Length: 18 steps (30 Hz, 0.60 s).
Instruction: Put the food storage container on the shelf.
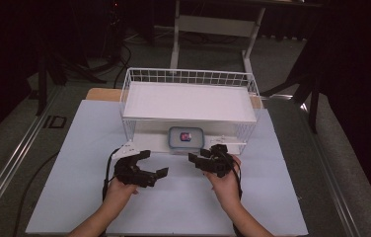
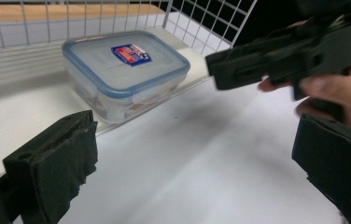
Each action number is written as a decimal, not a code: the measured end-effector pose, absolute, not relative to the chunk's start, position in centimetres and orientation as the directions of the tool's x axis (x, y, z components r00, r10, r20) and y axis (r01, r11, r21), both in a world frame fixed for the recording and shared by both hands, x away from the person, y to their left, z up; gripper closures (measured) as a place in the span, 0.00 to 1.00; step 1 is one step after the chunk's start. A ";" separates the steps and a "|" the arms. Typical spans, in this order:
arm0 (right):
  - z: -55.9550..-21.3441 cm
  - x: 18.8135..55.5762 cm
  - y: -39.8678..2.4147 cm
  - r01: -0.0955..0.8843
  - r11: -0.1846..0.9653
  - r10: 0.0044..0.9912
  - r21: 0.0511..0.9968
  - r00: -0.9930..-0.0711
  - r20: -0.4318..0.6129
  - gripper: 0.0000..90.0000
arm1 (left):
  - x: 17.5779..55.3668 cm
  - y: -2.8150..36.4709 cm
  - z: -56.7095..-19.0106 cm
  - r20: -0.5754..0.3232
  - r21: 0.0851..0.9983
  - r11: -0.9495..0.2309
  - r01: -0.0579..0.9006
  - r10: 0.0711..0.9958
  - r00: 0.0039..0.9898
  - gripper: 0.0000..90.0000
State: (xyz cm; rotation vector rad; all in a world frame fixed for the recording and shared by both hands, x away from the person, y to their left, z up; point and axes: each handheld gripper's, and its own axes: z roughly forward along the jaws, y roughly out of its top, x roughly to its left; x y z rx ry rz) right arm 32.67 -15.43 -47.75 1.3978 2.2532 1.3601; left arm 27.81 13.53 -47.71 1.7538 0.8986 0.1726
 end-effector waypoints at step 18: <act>-51.0 33.2 -13.2 0.653 0.252 0.781 0.714 -0.573 0.248 1.00 | 24.4 15.6 -50.2 -0.186 0.898 -0.155 0.411 0.714 0.675 0.01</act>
